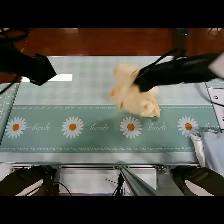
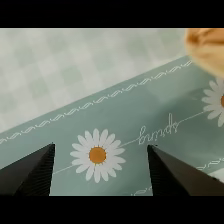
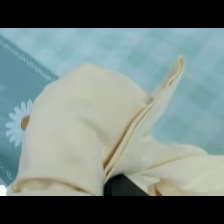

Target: Fold the shirts.

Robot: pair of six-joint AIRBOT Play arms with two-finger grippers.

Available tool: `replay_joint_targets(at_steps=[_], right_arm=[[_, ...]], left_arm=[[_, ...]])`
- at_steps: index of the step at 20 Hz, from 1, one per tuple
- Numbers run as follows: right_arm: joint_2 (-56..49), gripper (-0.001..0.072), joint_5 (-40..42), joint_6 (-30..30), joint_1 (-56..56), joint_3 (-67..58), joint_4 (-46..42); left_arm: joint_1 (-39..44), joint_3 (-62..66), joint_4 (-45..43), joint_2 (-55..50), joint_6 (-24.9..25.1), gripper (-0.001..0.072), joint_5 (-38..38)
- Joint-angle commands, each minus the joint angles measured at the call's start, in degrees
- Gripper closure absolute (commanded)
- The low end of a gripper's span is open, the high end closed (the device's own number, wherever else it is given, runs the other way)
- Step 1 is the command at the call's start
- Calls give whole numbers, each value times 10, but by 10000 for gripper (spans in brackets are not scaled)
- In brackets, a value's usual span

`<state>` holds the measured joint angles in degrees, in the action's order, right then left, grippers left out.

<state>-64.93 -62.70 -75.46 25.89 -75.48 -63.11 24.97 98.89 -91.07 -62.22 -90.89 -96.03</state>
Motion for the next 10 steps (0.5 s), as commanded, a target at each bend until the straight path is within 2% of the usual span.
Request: replay_joint_targets(at_steps=[1, 3, 4, 5, 7, 10], right_arm=[[-93, 643, 8, -38, 91, 0, -106], [-114, 339, 23, -47, 85, 0, -103], [-114, 260, 26, -49, 77, 0, -106], [-109, 223, 21, -49, 66, -3, -107], [-87, 220, 0, -49, 28, -4, -124], [-42, 220, -53, -49, -59, -4, -214]], left_arm=[[0, -62, 0, 0, 2, -7, 5], [0, -105, 0, 0, 1, -7, 23], [0, -128, 0, 0, 1, -7, 37], [0, -154, 0, 0, 1, -7, 51], [0, -209, 0, 0, 2, -7, 80], [-1, -297, 5, 0, 2, -8, 134]])
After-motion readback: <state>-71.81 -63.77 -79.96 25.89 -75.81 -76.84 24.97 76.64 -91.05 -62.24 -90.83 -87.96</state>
